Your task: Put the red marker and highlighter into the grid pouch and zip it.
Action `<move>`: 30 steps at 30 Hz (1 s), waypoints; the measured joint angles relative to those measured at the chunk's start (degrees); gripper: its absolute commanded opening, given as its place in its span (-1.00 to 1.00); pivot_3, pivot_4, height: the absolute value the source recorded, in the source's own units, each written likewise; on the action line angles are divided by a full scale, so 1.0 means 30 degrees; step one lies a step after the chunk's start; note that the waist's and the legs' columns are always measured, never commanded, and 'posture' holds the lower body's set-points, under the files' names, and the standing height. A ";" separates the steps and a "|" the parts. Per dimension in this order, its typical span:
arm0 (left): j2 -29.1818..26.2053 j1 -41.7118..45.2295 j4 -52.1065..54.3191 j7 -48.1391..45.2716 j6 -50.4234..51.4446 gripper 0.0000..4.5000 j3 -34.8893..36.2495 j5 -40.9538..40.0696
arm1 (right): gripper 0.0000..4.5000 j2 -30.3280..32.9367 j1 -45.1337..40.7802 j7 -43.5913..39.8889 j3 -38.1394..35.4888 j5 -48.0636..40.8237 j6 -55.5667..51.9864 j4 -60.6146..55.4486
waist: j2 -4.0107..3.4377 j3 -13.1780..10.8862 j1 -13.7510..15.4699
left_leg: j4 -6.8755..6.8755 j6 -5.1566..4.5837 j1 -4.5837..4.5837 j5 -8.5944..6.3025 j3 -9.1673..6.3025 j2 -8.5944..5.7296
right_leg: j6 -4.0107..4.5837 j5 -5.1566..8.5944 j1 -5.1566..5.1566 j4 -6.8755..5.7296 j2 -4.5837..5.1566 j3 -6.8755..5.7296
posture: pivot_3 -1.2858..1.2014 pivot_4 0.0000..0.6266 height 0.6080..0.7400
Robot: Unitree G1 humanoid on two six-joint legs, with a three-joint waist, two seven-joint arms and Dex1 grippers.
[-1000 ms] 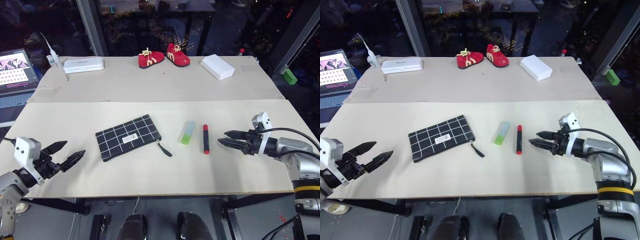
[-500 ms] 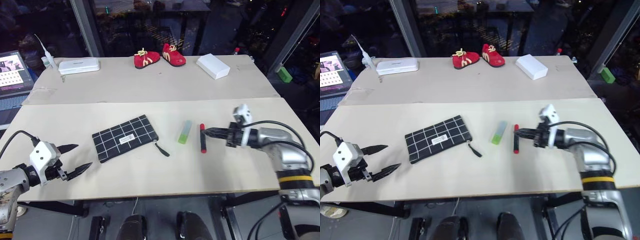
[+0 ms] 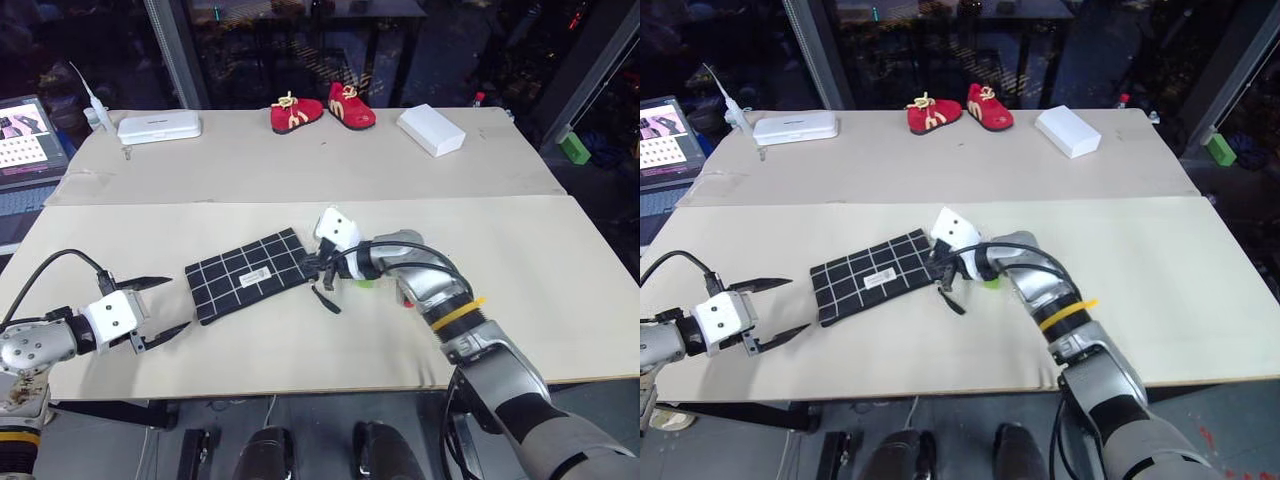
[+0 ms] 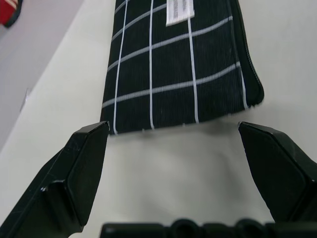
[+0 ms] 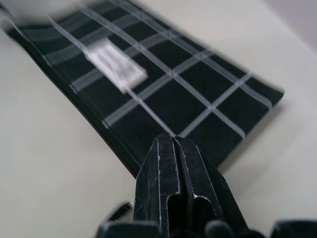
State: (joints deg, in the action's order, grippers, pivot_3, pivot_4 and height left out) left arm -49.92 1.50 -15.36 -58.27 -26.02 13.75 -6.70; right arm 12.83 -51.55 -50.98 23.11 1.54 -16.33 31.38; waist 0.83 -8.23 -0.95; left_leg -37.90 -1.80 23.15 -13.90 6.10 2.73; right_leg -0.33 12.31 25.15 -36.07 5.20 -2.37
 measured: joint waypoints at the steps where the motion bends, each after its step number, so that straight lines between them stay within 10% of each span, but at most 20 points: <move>1: 0.0009 0.0014 -0.0081 0.0045 -0.0050 1.00 -0.0081 -0.0001 | -0.99 -0.0058 -0.0063 0.0015 0.0108 0.0185 0.0217 0.0336 | 0.0000 0.0000 -0.0022 | 0.0000 0.0000 -0.0003 0.0000 0.0005 0.0000 | 0.0000 0.0000 0.0000 0.0000 -0.0003 0.0001 | 0.03 -0.52 1.00; 30: 0.0295 0.5027 -0.8209 0.1824 -0.9299 1.00 -0.3403 0.3339 | -0.99 -0.1085 -0.1492 0.0833 0.1772 0.3925 0.5961 0.4281 | 0.0085 0.0067 -0.0341 | 0.0009 0.0020 -0.0273 -0.0003 0.0124 0.0035 | 0.0032 -0.0001 -0.0145 -0.0016 0.0020 -0.0002 | 0.03 -0.52 1.00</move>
State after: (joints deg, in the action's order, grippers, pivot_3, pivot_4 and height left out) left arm -49.04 16.58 -39.99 -52.80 -53.92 3.54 3.32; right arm 9.58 -56.02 -48.48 28.42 13.32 1.55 44.22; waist 1.08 -8.03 -1.98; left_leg -37.87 -1.74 22.33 -13.91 6.47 2.83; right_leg -0.23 12.31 24.72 -36.12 5.25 -2.38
